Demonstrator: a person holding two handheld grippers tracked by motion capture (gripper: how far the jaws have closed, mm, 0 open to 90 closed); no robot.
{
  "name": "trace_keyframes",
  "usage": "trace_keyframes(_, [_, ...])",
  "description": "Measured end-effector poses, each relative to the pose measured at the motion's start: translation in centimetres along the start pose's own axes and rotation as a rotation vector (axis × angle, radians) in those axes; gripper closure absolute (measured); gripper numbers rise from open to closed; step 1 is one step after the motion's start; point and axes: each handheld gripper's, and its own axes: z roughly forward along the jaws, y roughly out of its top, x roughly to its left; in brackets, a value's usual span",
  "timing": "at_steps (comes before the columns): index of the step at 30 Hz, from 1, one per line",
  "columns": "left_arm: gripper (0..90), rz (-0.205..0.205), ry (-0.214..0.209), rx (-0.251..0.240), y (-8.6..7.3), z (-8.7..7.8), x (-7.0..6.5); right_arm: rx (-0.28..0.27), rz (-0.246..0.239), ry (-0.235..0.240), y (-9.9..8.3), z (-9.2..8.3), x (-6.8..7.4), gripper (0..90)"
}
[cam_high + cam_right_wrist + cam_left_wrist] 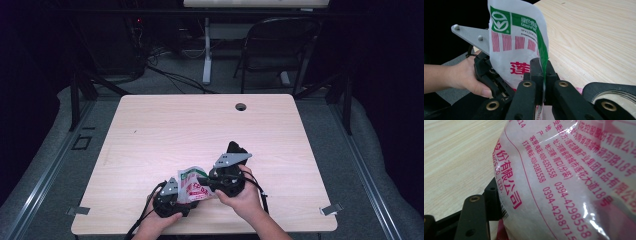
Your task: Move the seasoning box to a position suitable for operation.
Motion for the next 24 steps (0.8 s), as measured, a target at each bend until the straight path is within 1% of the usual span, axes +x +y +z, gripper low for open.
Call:
trace_keyframes(2, [38.7, 0.001, -0.007, 0.002, 0.0, -0.01, 0.02, -0.001, -0.001, -0.001, -0.01, 0.01, 0.0, 90.0])
trace_keyframes(5, [39.5, 0.001, -0.002, 0.0, 0.0, -0.01, -0.04, -0.001, 0.0, 0.0, -0.02, 0.02, 0.0, 90.0])
trace_keyframes(8, [41.0, 0.009, 0.006, -0.001, 0.0, -0.03, -0.12, -0.002, 0.003, 0.004, -0.02, 0.02, -0.03, 90.0])
trace_keyframes(9, [41.4, 0.013, 0.019, 0.0, 0.0, -0.05, -0.19, -0.002, 0.002, 0.003, -0.03, 0.02, -0.03, 90.0])
trace_keyframes(10, [41.7, 0.01, 0.02, -0.004, -0.02, 0.0, -0.31, -0.002, 0.002, 0.004, -0.04, 0.02, -0.04, 90.0])
trace_keyframes(12, [42.3, 0.031, 0.051, 0.0, 0.0, -0.02, -0.46, -0.004, 0.002, 0.004, -0.07, 0.04, -0.04, 90.0])
trace_keyframes(13, [42.4, 0.031, 0.055, 0.001, 0.01, 0.0, -0.5, -0.004, 0.004, 0.002, -0.09, 0.05, -0.04, 90.0])
trace_keyframes(15, [42.6, 0.03, 0.056, 0.0, 0.0, -0.01, -0.47, -0.004, 0.004, 0.0, -0.1, 0.07, -0.06, 90.0])
trace_keyframes(16, [42.9, 0.019, 0.044, 0.002, 0.0, -0.02, -0.46, -0.005, 0.004, 0.001, -0.09, 0.07, -0.07, 90.0])
trace_keyframes(18, [43.4, 0.031, 0.057, 0.0, 0.0, -0.03, -0.46, -0.006, 0.005, 0.002, -0.08, 0.08, -0.07, 90.0])
trace_keyframes(21, [44.1, 0.026, 0.057, -0.001, -0.02, 0.0, -0.56, -0.006, 0.005, 0.004, -0.09, 0.07, -0.1, 90.0])
trace_keyframes(22, [44.2, 0.027, 0.064, 0.001, -0.01, -0.01, -0.62, -0.006, 0.005, 0.004, -0.09, 0.08, -0.1, 90.0])
trace_keyframes(24, [44.3, 0.042, 0.097, 0.004, 0.01, 0.01, -0.79, -0.003, 0.002, 0.001, -0.1, 0.11, -0.12, 90.0])
